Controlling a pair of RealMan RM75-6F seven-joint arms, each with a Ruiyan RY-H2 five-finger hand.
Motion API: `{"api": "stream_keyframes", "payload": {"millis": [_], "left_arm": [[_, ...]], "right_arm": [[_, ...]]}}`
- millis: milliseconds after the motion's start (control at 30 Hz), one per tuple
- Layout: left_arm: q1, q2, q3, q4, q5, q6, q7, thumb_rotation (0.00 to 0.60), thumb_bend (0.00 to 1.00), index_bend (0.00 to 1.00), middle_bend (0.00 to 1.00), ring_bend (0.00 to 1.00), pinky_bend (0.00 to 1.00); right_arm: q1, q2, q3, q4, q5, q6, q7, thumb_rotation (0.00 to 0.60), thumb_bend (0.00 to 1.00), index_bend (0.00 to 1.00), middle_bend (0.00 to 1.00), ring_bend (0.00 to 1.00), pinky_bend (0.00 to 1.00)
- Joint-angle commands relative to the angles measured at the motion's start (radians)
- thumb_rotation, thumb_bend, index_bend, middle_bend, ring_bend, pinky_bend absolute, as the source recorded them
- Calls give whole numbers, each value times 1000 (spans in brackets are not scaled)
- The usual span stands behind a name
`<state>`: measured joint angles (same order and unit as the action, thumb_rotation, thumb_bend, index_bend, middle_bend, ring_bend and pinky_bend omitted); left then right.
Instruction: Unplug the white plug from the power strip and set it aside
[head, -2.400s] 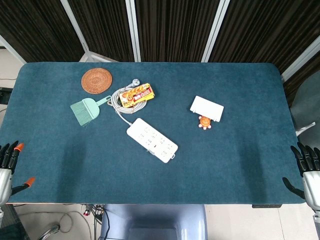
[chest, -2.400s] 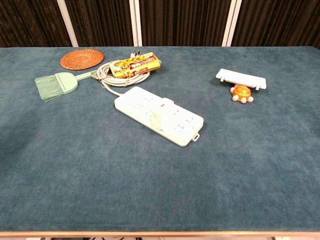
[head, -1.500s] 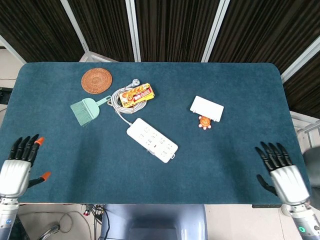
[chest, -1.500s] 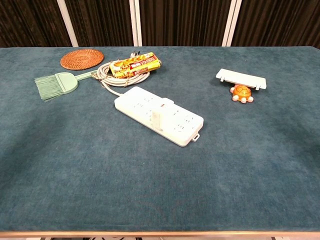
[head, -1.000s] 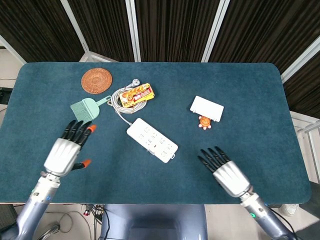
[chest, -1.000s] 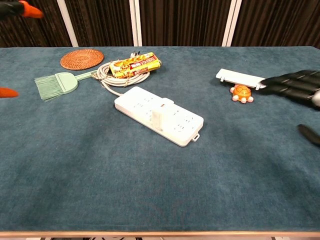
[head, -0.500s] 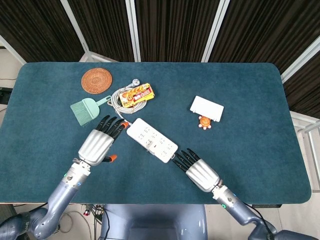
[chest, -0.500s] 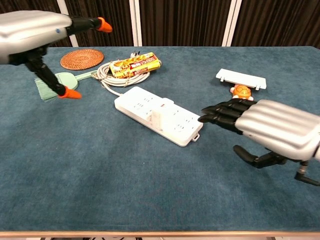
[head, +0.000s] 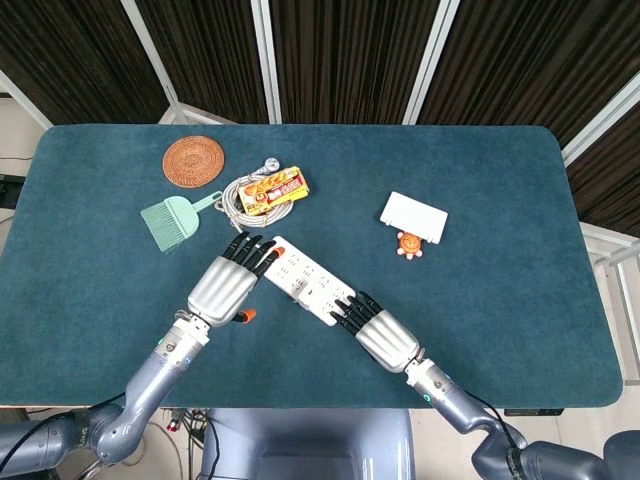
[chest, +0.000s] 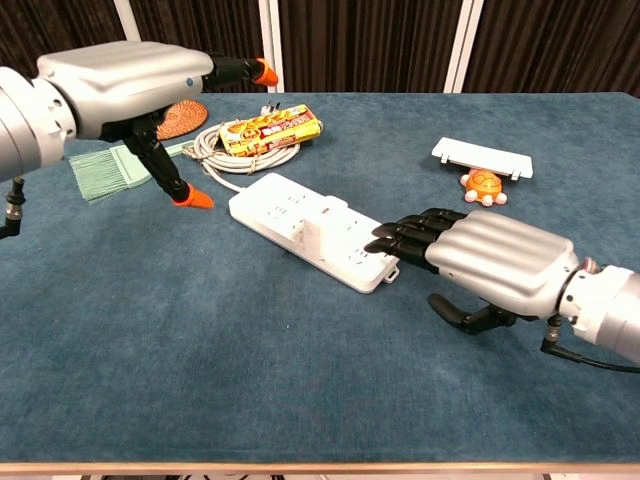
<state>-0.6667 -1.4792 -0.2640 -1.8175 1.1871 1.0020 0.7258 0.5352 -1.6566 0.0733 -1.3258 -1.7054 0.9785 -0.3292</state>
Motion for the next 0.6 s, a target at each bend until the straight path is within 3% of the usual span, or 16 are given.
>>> {"api": "stream_keyframes", "payload": {"millis": [33, 600], "left_arm": [[-14, -14, 7, 10, -13, -2, 8, 600, 11, 70, 70, 0, 0], [-100, -98, 23, 88, -68, -21, 40, 600, 15, 87, 86, 0, 0]], "right_arm": [[11, -17, -6, 21, 10, -9, 8, 600, 695, 76, 71, 77, 112], [47, -75, -21, 74, 30, -7, 45, 600, 695, 88, 79, 87, 112]]}}
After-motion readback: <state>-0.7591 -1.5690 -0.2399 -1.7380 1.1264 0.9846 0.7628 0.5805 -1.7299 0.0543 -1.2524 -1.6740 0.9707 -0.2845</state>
